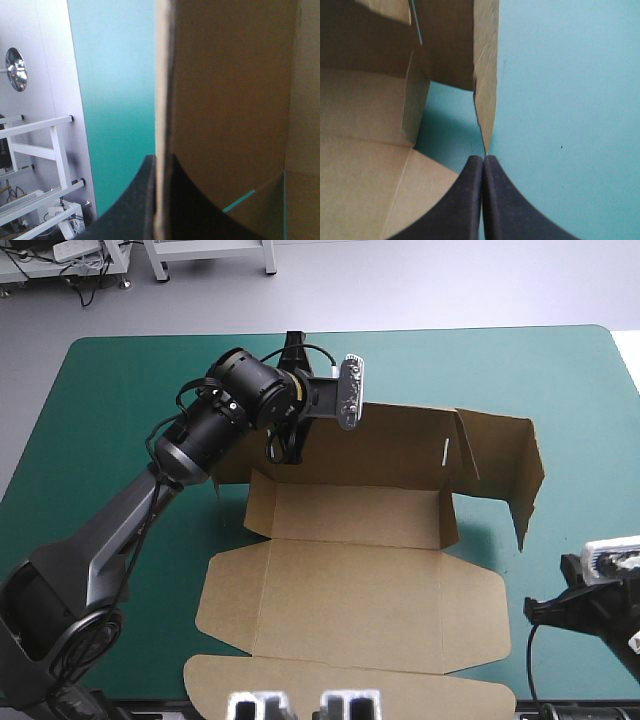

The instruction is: Fold the box

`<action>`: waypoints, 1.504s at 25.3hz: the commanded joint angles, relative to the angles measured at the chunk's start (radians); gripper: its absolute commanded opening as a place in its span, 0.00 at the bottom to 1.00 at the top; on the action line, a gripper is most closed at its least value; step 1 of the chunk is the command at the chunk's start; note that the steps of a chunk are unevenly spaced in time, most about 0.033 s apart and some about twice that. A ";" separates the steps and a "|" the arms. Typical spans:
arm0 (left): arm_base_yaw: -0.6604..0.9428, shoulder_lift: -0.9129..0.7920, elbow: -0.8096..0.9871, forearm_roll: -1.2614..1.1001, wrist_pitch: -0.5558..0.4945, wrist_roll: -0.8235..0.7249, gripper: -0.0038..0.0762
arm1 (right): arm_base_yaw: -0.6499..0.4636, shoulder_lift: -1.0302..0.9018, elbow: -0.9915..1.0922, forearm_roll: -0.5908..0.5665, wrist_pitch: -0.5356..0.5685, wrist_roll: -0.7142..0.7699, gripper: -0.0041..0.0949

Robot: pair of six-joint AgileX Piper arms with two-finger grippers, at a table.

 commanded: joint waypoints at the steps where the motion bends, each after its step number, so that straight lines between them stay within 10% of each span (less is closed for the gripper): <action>1: -0.015 -0.053 -0.033 0.076 -0.066 -0.069 0.04 | 0.001 0.103 -0.150 -0.020 -0.071 0.056 0.03; 22: -0.202 -0.172 0.472 0.726 -0.333 -0.772 0.03 | 0.001 1.004 -1.108 0.135 0.247 0.057 0.03; 28: -0.244 -0.172 0.627 1.001 -0.359 -1.141 0.04 | 0.001 1.182 -1.148 0.231 0.250 0.018 0.03; 38: -0.244 -0.170 0.643 1.014 -0.357 -1.180 0.04 | 0.003 1.274 -1.038 0.268 0.253 -0.034 0.02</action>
